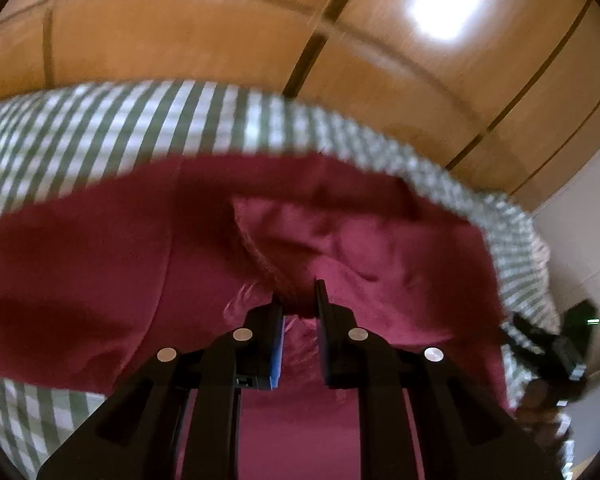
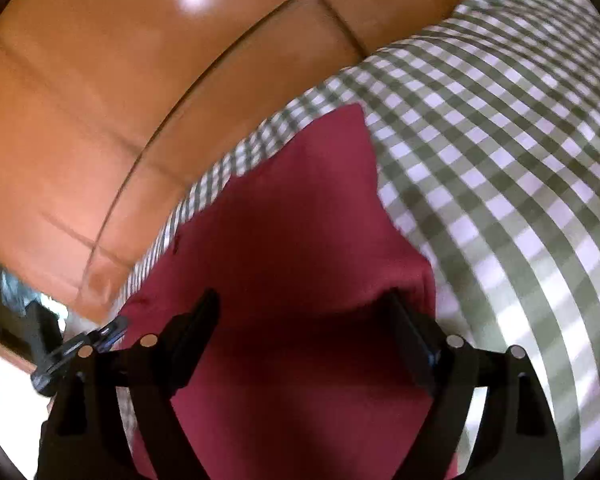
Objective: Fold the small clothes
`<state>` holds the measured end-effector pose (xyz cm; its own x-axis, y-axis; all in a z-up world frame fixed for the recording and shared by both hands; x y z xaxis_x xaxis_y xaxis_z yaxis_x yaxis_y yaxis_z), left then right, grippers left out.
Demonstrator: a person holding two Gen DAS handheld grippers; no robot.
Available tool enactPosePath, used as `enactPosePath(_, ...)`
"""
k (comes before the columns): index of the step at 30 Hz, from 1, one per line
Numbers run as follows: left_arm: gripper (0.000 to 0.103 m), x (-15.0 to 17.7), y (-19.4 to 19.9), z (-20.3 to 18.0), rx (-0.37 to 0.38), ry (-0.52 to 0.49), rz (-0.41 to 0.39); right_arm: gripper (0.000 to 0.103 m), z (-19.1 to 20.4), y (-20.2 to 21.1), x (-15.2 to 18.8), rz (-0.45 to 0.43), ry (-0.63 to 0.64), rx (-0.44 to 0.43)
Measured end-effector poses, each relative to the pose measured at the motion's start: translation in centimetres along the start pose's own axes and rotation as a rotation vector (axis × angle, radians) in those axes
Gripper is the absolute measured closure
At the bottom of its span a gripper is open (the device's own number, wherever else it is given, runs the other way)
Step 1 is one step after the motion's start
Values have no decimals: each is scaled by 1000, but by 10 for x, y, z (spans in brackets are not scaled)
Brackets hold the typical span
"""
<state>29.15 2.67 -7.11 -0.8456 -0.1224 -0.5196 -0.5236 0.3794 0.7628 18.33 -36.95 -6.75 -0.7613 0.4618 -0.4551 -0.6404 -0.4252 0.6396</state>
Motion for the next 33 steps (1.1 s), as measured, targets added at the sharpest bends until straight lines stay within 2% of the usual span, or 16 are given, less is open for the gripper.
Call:
enactPosePath(3, 90, 12, -10, 5, -8, -8, 18, 17, 22, 16, 11, 50, 119, -14)
enactPosePath(5, 90, 14, -11, 3, -9, -24, 14, 17, 39, 28, 9, 24, 182, -26)
enactPosePath(8, 90, 15, -4, 0, -12, -36, -1, 17, 57, 30, -8, -43, 226, 4)
enactPosePath(11, 90, 13, -1, 4, -26, -27, -10, 18, 57, -5, -15, -16, 247, 92)
enactPosePath(13, 90, 17, -4, 9, -56, -31, 1, 22, 47, -37, -7, 44, 276, 189)
enactPosePath(15, 89, 26, -15, 18, -75, -30, 37, 21, 36, -61, 5, 85, 301, 269)
enactPosePath(19, 85, 29, -12, 29, -35, 67, 10, 18, 44, -68, 21, -3, 447, 377)
enactPosePath(21, 76, 30, 0, 30, -65, 77, -6, 16, 42, -72, 20, -6, 451, 389)
enactPosePath(23, 58, 33, 16, 33, -97, 86, -37, 16, 41, -72, 19, -5, 447, 393)
enactPosePath(25, 49, 36, 41, 45, -103, 121, -86, 14, 45, -70, 19, -11, 455, 413)
enactPosePath(27, 49, 41, 70, 67, -121, 160, -135, 7, 54, -59, 20, -21, 443, 421)
enactPosePath(29, 47, 48, 95, 92, -179, 191, -153, 6, 65, -45, 26, -46, 435, 402)
enactPosePath(30, 43, 54, 111, 110, -212, 218, -168, 5, 70, -37, 33, -51, 435, 397)
enactPosePath(31, 33, 59, 122, 125, -234, 246, -179, 5, 73, -31, 40, -50, 433, 384)
enactPosePath(33, 32, 70, 146, 158, -269, 320, -204, 3, 83, -21, 60, -39, 444, 340)
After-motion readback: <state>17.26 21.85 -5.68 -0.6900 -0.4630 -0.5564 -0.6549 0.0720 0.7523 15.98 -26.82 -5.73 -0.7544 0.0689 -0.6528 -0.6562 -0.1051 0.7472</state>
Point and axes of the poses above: each gripper's, at about its wrist camera, not at the fingertips, and y roughly against the way its jaws point, z to its left, x to its underside, the point moved 5 cm from there along -y, roughly the way its jaws point, and after that the axes turned 3 degrees about -z, right-handed, at the moved point
